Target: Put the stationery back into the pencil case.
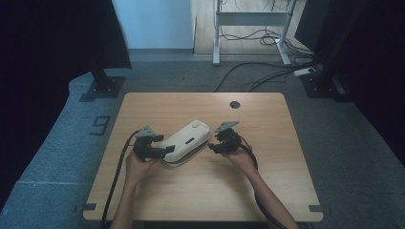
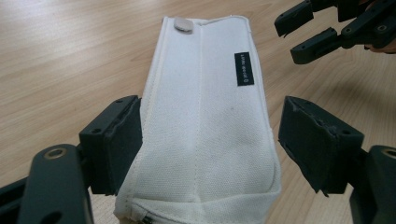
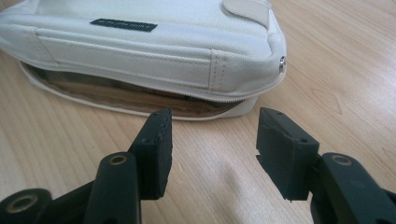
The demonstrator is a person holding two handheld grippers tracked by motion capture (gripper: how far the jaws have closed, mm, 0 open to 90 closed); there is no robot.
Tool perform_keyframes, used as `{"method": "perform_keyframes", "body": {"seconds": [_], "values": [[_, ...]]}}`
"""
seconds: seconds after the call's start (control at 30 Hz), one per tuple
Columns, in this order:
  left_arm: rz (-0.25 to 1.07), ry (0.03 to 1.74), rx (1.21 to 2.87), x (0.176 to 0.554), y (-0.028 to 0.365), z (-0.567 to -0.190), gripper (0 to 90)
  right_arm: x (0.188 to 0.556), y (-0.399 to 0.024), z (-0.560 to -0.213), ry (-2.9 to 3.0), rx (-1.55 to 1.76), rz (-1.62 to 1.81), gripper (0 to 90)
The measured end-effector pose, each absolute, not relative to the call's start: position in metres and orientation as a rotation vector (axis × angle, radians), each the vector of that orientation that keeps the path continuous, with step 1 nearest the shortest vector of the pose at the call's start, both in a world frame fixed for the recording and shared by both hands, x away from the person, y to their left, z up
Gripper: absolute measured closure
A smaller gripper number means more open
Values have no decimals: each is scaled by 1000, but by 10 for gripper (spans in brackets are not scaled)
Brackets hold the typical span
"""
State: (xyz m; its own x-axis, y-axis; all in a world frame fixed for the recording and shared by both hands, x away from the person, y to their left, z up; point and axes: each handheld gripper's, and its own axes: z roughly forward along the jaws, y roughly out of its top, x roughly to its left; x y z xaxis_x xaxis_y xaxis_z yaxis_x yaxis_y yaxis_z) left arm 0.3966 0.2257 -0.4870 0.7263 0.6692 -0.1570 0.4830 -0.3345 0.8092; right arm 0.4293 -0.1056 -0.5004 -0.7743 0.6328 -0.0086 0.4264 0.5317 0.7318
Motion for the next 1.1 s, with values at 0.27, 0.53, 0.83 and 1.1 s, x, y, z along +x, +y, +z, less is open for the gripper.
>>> {"method": "perform_keyframes", "body": {"seconds": [0.27, 0.53, 0.83, 1.1], "values": [[259, 881, 1996, 391, 232, -484, 210, 420, -114, -493, 2504, 878, 1099, 404], [289, 877, 1987, 380, 241, -479, 194, 407, -125, -484, 2501, 854, 1105, 329], [307, 878, 2013, 370, 251, -481, 172, 390, -147, -480, 2481, 877, 1122, 246], [318, 890, 2024, 366, 258, -487, 143, 377, -172, -482, 2432, 937, 1131, 179]]}}
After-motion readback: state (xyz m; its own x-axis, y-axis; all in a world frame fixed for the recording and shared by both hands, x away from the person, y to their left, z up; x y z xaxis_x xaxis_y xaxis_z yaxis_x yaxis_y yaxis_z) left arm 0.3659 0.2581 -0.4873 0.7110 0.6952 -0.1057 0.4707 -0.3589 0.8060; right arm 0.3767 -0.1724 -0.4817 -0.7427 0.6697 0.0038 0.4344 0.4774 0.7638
